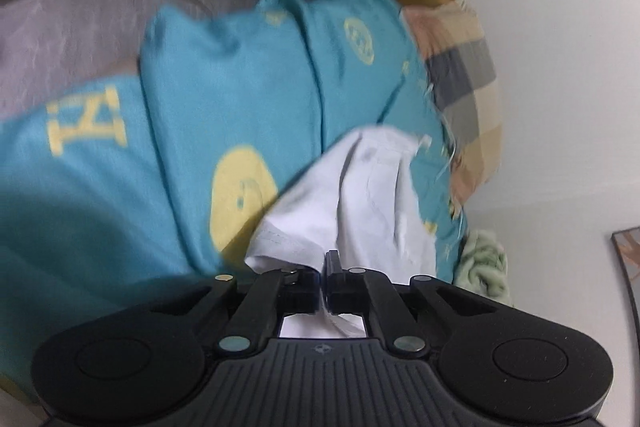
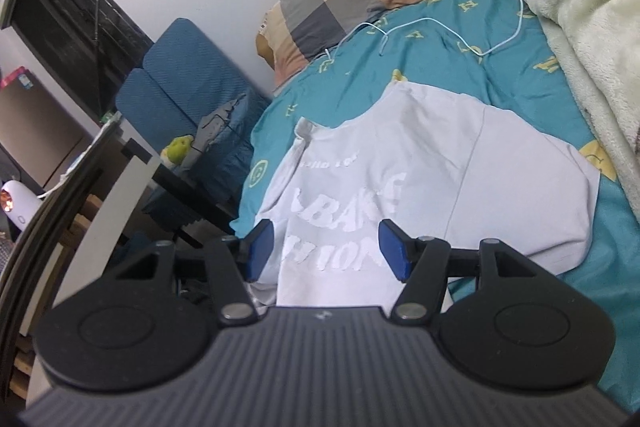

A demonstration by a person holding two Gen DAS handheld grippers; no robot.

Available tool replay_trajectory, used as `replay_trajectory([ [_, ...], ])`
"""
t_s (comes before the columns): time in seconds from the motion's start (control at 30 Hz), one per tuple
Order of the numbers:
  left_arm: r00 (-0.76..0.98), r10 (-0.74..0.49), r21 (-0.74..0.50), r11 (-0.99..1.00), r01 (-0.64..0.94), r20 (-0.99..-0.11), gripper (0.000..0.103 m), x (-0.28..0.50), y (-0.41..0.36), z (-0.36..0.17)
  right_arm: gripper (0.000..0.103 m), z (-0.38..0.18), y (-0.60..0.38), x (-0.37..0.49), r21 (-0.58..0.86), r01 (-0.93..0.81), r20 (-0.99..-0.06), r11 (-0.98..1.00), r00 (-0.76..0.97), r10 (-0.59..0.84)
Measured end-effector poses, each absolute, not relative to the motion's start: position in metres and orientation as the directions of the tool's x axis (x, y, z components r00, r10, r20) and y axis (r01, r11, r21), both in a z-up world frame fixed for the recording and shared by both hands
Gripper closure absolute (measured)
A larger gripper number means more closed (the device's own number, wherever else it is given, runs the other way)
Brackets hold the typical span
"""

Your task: Fold clothes

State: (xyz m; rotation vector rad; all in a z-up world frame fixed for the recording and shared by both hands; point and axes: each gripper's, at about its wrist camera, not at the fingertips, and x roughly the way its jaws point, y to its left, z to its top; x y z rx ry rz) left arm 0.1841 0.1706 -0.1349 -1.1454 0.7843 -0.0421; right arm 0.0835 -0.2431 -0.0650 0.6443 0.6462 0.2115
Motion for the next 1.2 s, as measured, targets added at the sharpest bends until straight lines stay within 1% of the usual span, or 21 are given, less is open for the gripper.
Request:
replay_trajectory([
  [0.07, 0.783, -0.352, -0.818, 0.475, -0.323, -0.513, 0.101, 0.186, 0.181, -0.114, 0.041, -0.065, -0.244, 0.081, 0.612, 0.021, -0.497, 0.791, 0.788, 0.363],
  [0.23, 0.831, -0.239, -0.730, 0.632, -0.260, -0.502, 0.101, 0.222, 0.199, -0.056, 0.041, -0.067, -0.246, 0.081, 0.597, 0.045, -0.507, 0.801, 0.795, 0.333],
  [0.37, 0.831, -0.137, -0.600, 0.755, -0.264, -0.539, 0.101, 0.271, 0.212, -0.025, 0.042, -0.070, -0.245, 0.086, 0.562, 0.055, -0.523, 0.825, 0.797, 0.303],
  [0.5, 0.816, -0.045, -0.507, 0.803, -0.313, -0.576, 0.101, 0.321, 0.233, -0.017, 0.042, -0.076, -0.246, 0.098, 0.526, 0.090, -0.547, 0.846, 0.797, 0.255],
  [0.63, 0.770, 0.085, -0.360, 0.848, -0.388, -0.632, 0.101, 0.371, 0.252, -0.039, 0.042, -0.086, -0.248, 0.113, 0.478, 0.138, -0.578, 0.867, 0.793, 0.193],
  [0.73, 0.716, 0.131, -0.281, 0.860, -0.426, -0.685, 0.101, 0.403, 0.262, -0.073, 0.042, -0.095, -0.252, 0.125, 0.451, 0.183, -0.607, 0.873, 0.780, 0.150],
  [0.8, 0.682, 0.141, -0.251, 0.861, -0.442, -0.718, 0.101, 0.417, 0.268, -0.099, 0.042, -0.102, -0.256, 0.133, 0.450, 0.212, -0.623, 0.868, 0.771, 0.135],
  [0.87, 0.664, 0.126, -0.251, 0.862, -0.441, -0.737, 0.101, 0.425, 0.270, -0.122, 0.042, -0.109, -0.260, 0.140, 0.438, 0.237, -0.637, 0.867, 0.763, 0.113],
  [1.0, 0.666, 0.073, -0.264, 0.882, -0.390, -0.742, 0.100, 0.430, 0.263, -0.144, 0.042, -0.122, -0.265, 0.149, 0.436, 0.282, -0.669, 0.855, 0.737, 0.098],
  [1.03, 0.664, 0.061, -0.261, 0.890, -0.374, -0.745, 0.099, 0.429, 0.260, -0.144, 0.042, -0.124, -0.266, 0.150, 0.436, 0.288, -0.673, 0.853, 0.733, 0.097],
  [1.1, 0.667, 0.050, -0.252, 0.903, -0.348, -0.743, 0.091, 0.427, 0.254, -0.136, 0.042, -0.125, -0.266, 0.151, 0.433, 0.294, -0.679, 0.852, 0.729, 0.093],
  [1.17, 0.681, 0.051, -0.240, 0.914, -0.327, -0.731, 0.076, 0.416, 0.248, -0.126, 0.042, -0.122, -0.266, 0.150, 0.427, 0.292, -0.677, 0.856, 0.731, 0.089],
  [1.2, 0.688, 0.051, -0.232, 0.921, -0.312, -0.724, 0.072, 0.404, 0.245, -0.123, 0.042, -0.121, -0.266, 0.149, 0.422, 0.290, -0.674, 0.859, 0.734, 0.084],
])
